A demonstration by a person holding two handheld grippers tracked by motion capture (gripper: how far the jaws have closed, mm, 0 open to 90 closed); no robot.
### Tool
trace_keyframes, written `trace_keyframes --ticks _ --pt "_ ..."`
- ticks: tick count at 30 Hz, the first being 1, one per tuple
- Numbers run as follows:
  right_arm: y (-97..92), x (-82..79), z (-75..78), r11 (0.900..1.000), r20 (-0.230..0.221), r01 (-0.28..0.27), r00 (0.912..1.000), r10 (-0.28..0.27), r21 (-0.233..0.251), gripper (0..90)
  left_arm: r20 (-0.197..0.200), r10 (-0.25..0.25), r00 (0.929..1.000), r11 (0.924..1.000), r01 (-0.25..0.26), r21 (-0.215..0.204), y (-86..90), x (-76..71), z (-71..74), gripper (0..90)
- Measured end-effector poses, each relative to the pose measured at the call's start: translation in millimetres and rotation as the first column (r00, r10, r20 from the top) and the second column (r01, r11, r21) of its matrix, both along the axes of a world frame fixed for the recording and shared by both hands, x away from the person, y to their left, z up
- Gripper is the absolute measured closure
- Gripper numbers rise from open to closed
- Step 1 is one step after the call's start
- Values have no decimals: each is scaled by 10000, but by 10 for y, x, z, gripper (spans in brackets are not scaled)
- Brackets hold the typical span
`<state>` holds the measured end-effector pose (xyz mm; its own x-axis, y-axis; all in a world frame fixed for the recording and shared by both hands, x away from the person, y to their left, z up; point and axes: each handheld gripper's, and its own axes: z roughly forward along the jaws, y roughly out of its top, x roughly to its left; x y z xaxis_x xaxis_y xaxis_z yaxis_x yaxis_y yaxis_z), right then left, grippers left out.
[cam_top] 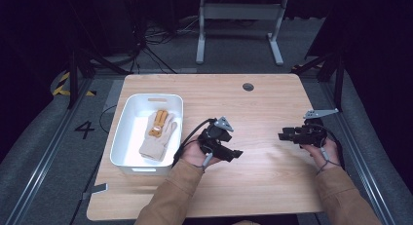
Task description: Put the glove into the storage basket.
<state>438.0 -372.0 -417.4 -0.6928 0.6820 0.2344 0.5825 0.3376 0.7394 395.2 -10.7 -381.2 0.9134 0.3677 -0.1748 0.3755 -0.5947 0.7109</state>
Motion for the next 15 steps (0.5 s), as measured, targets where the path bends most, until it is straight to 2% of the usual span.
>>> trace_keyframes --ticks 7,10,15 --pt "-28 14 -16 9999 -114 8 9999 -7 102 545 -539 -414 9977 9989 424 178 -102 32 -284 310" --pt "-38 15 -19 9998 -141 44 9999 -42 181 535 -493 -328 9982 9987 347 373 -119 22 -360 308" --pt "-54 23 -35 9997 -204 36 9998 -31 251 529 -512 -155 9986 9990 175 403 -138 6 -474 303"
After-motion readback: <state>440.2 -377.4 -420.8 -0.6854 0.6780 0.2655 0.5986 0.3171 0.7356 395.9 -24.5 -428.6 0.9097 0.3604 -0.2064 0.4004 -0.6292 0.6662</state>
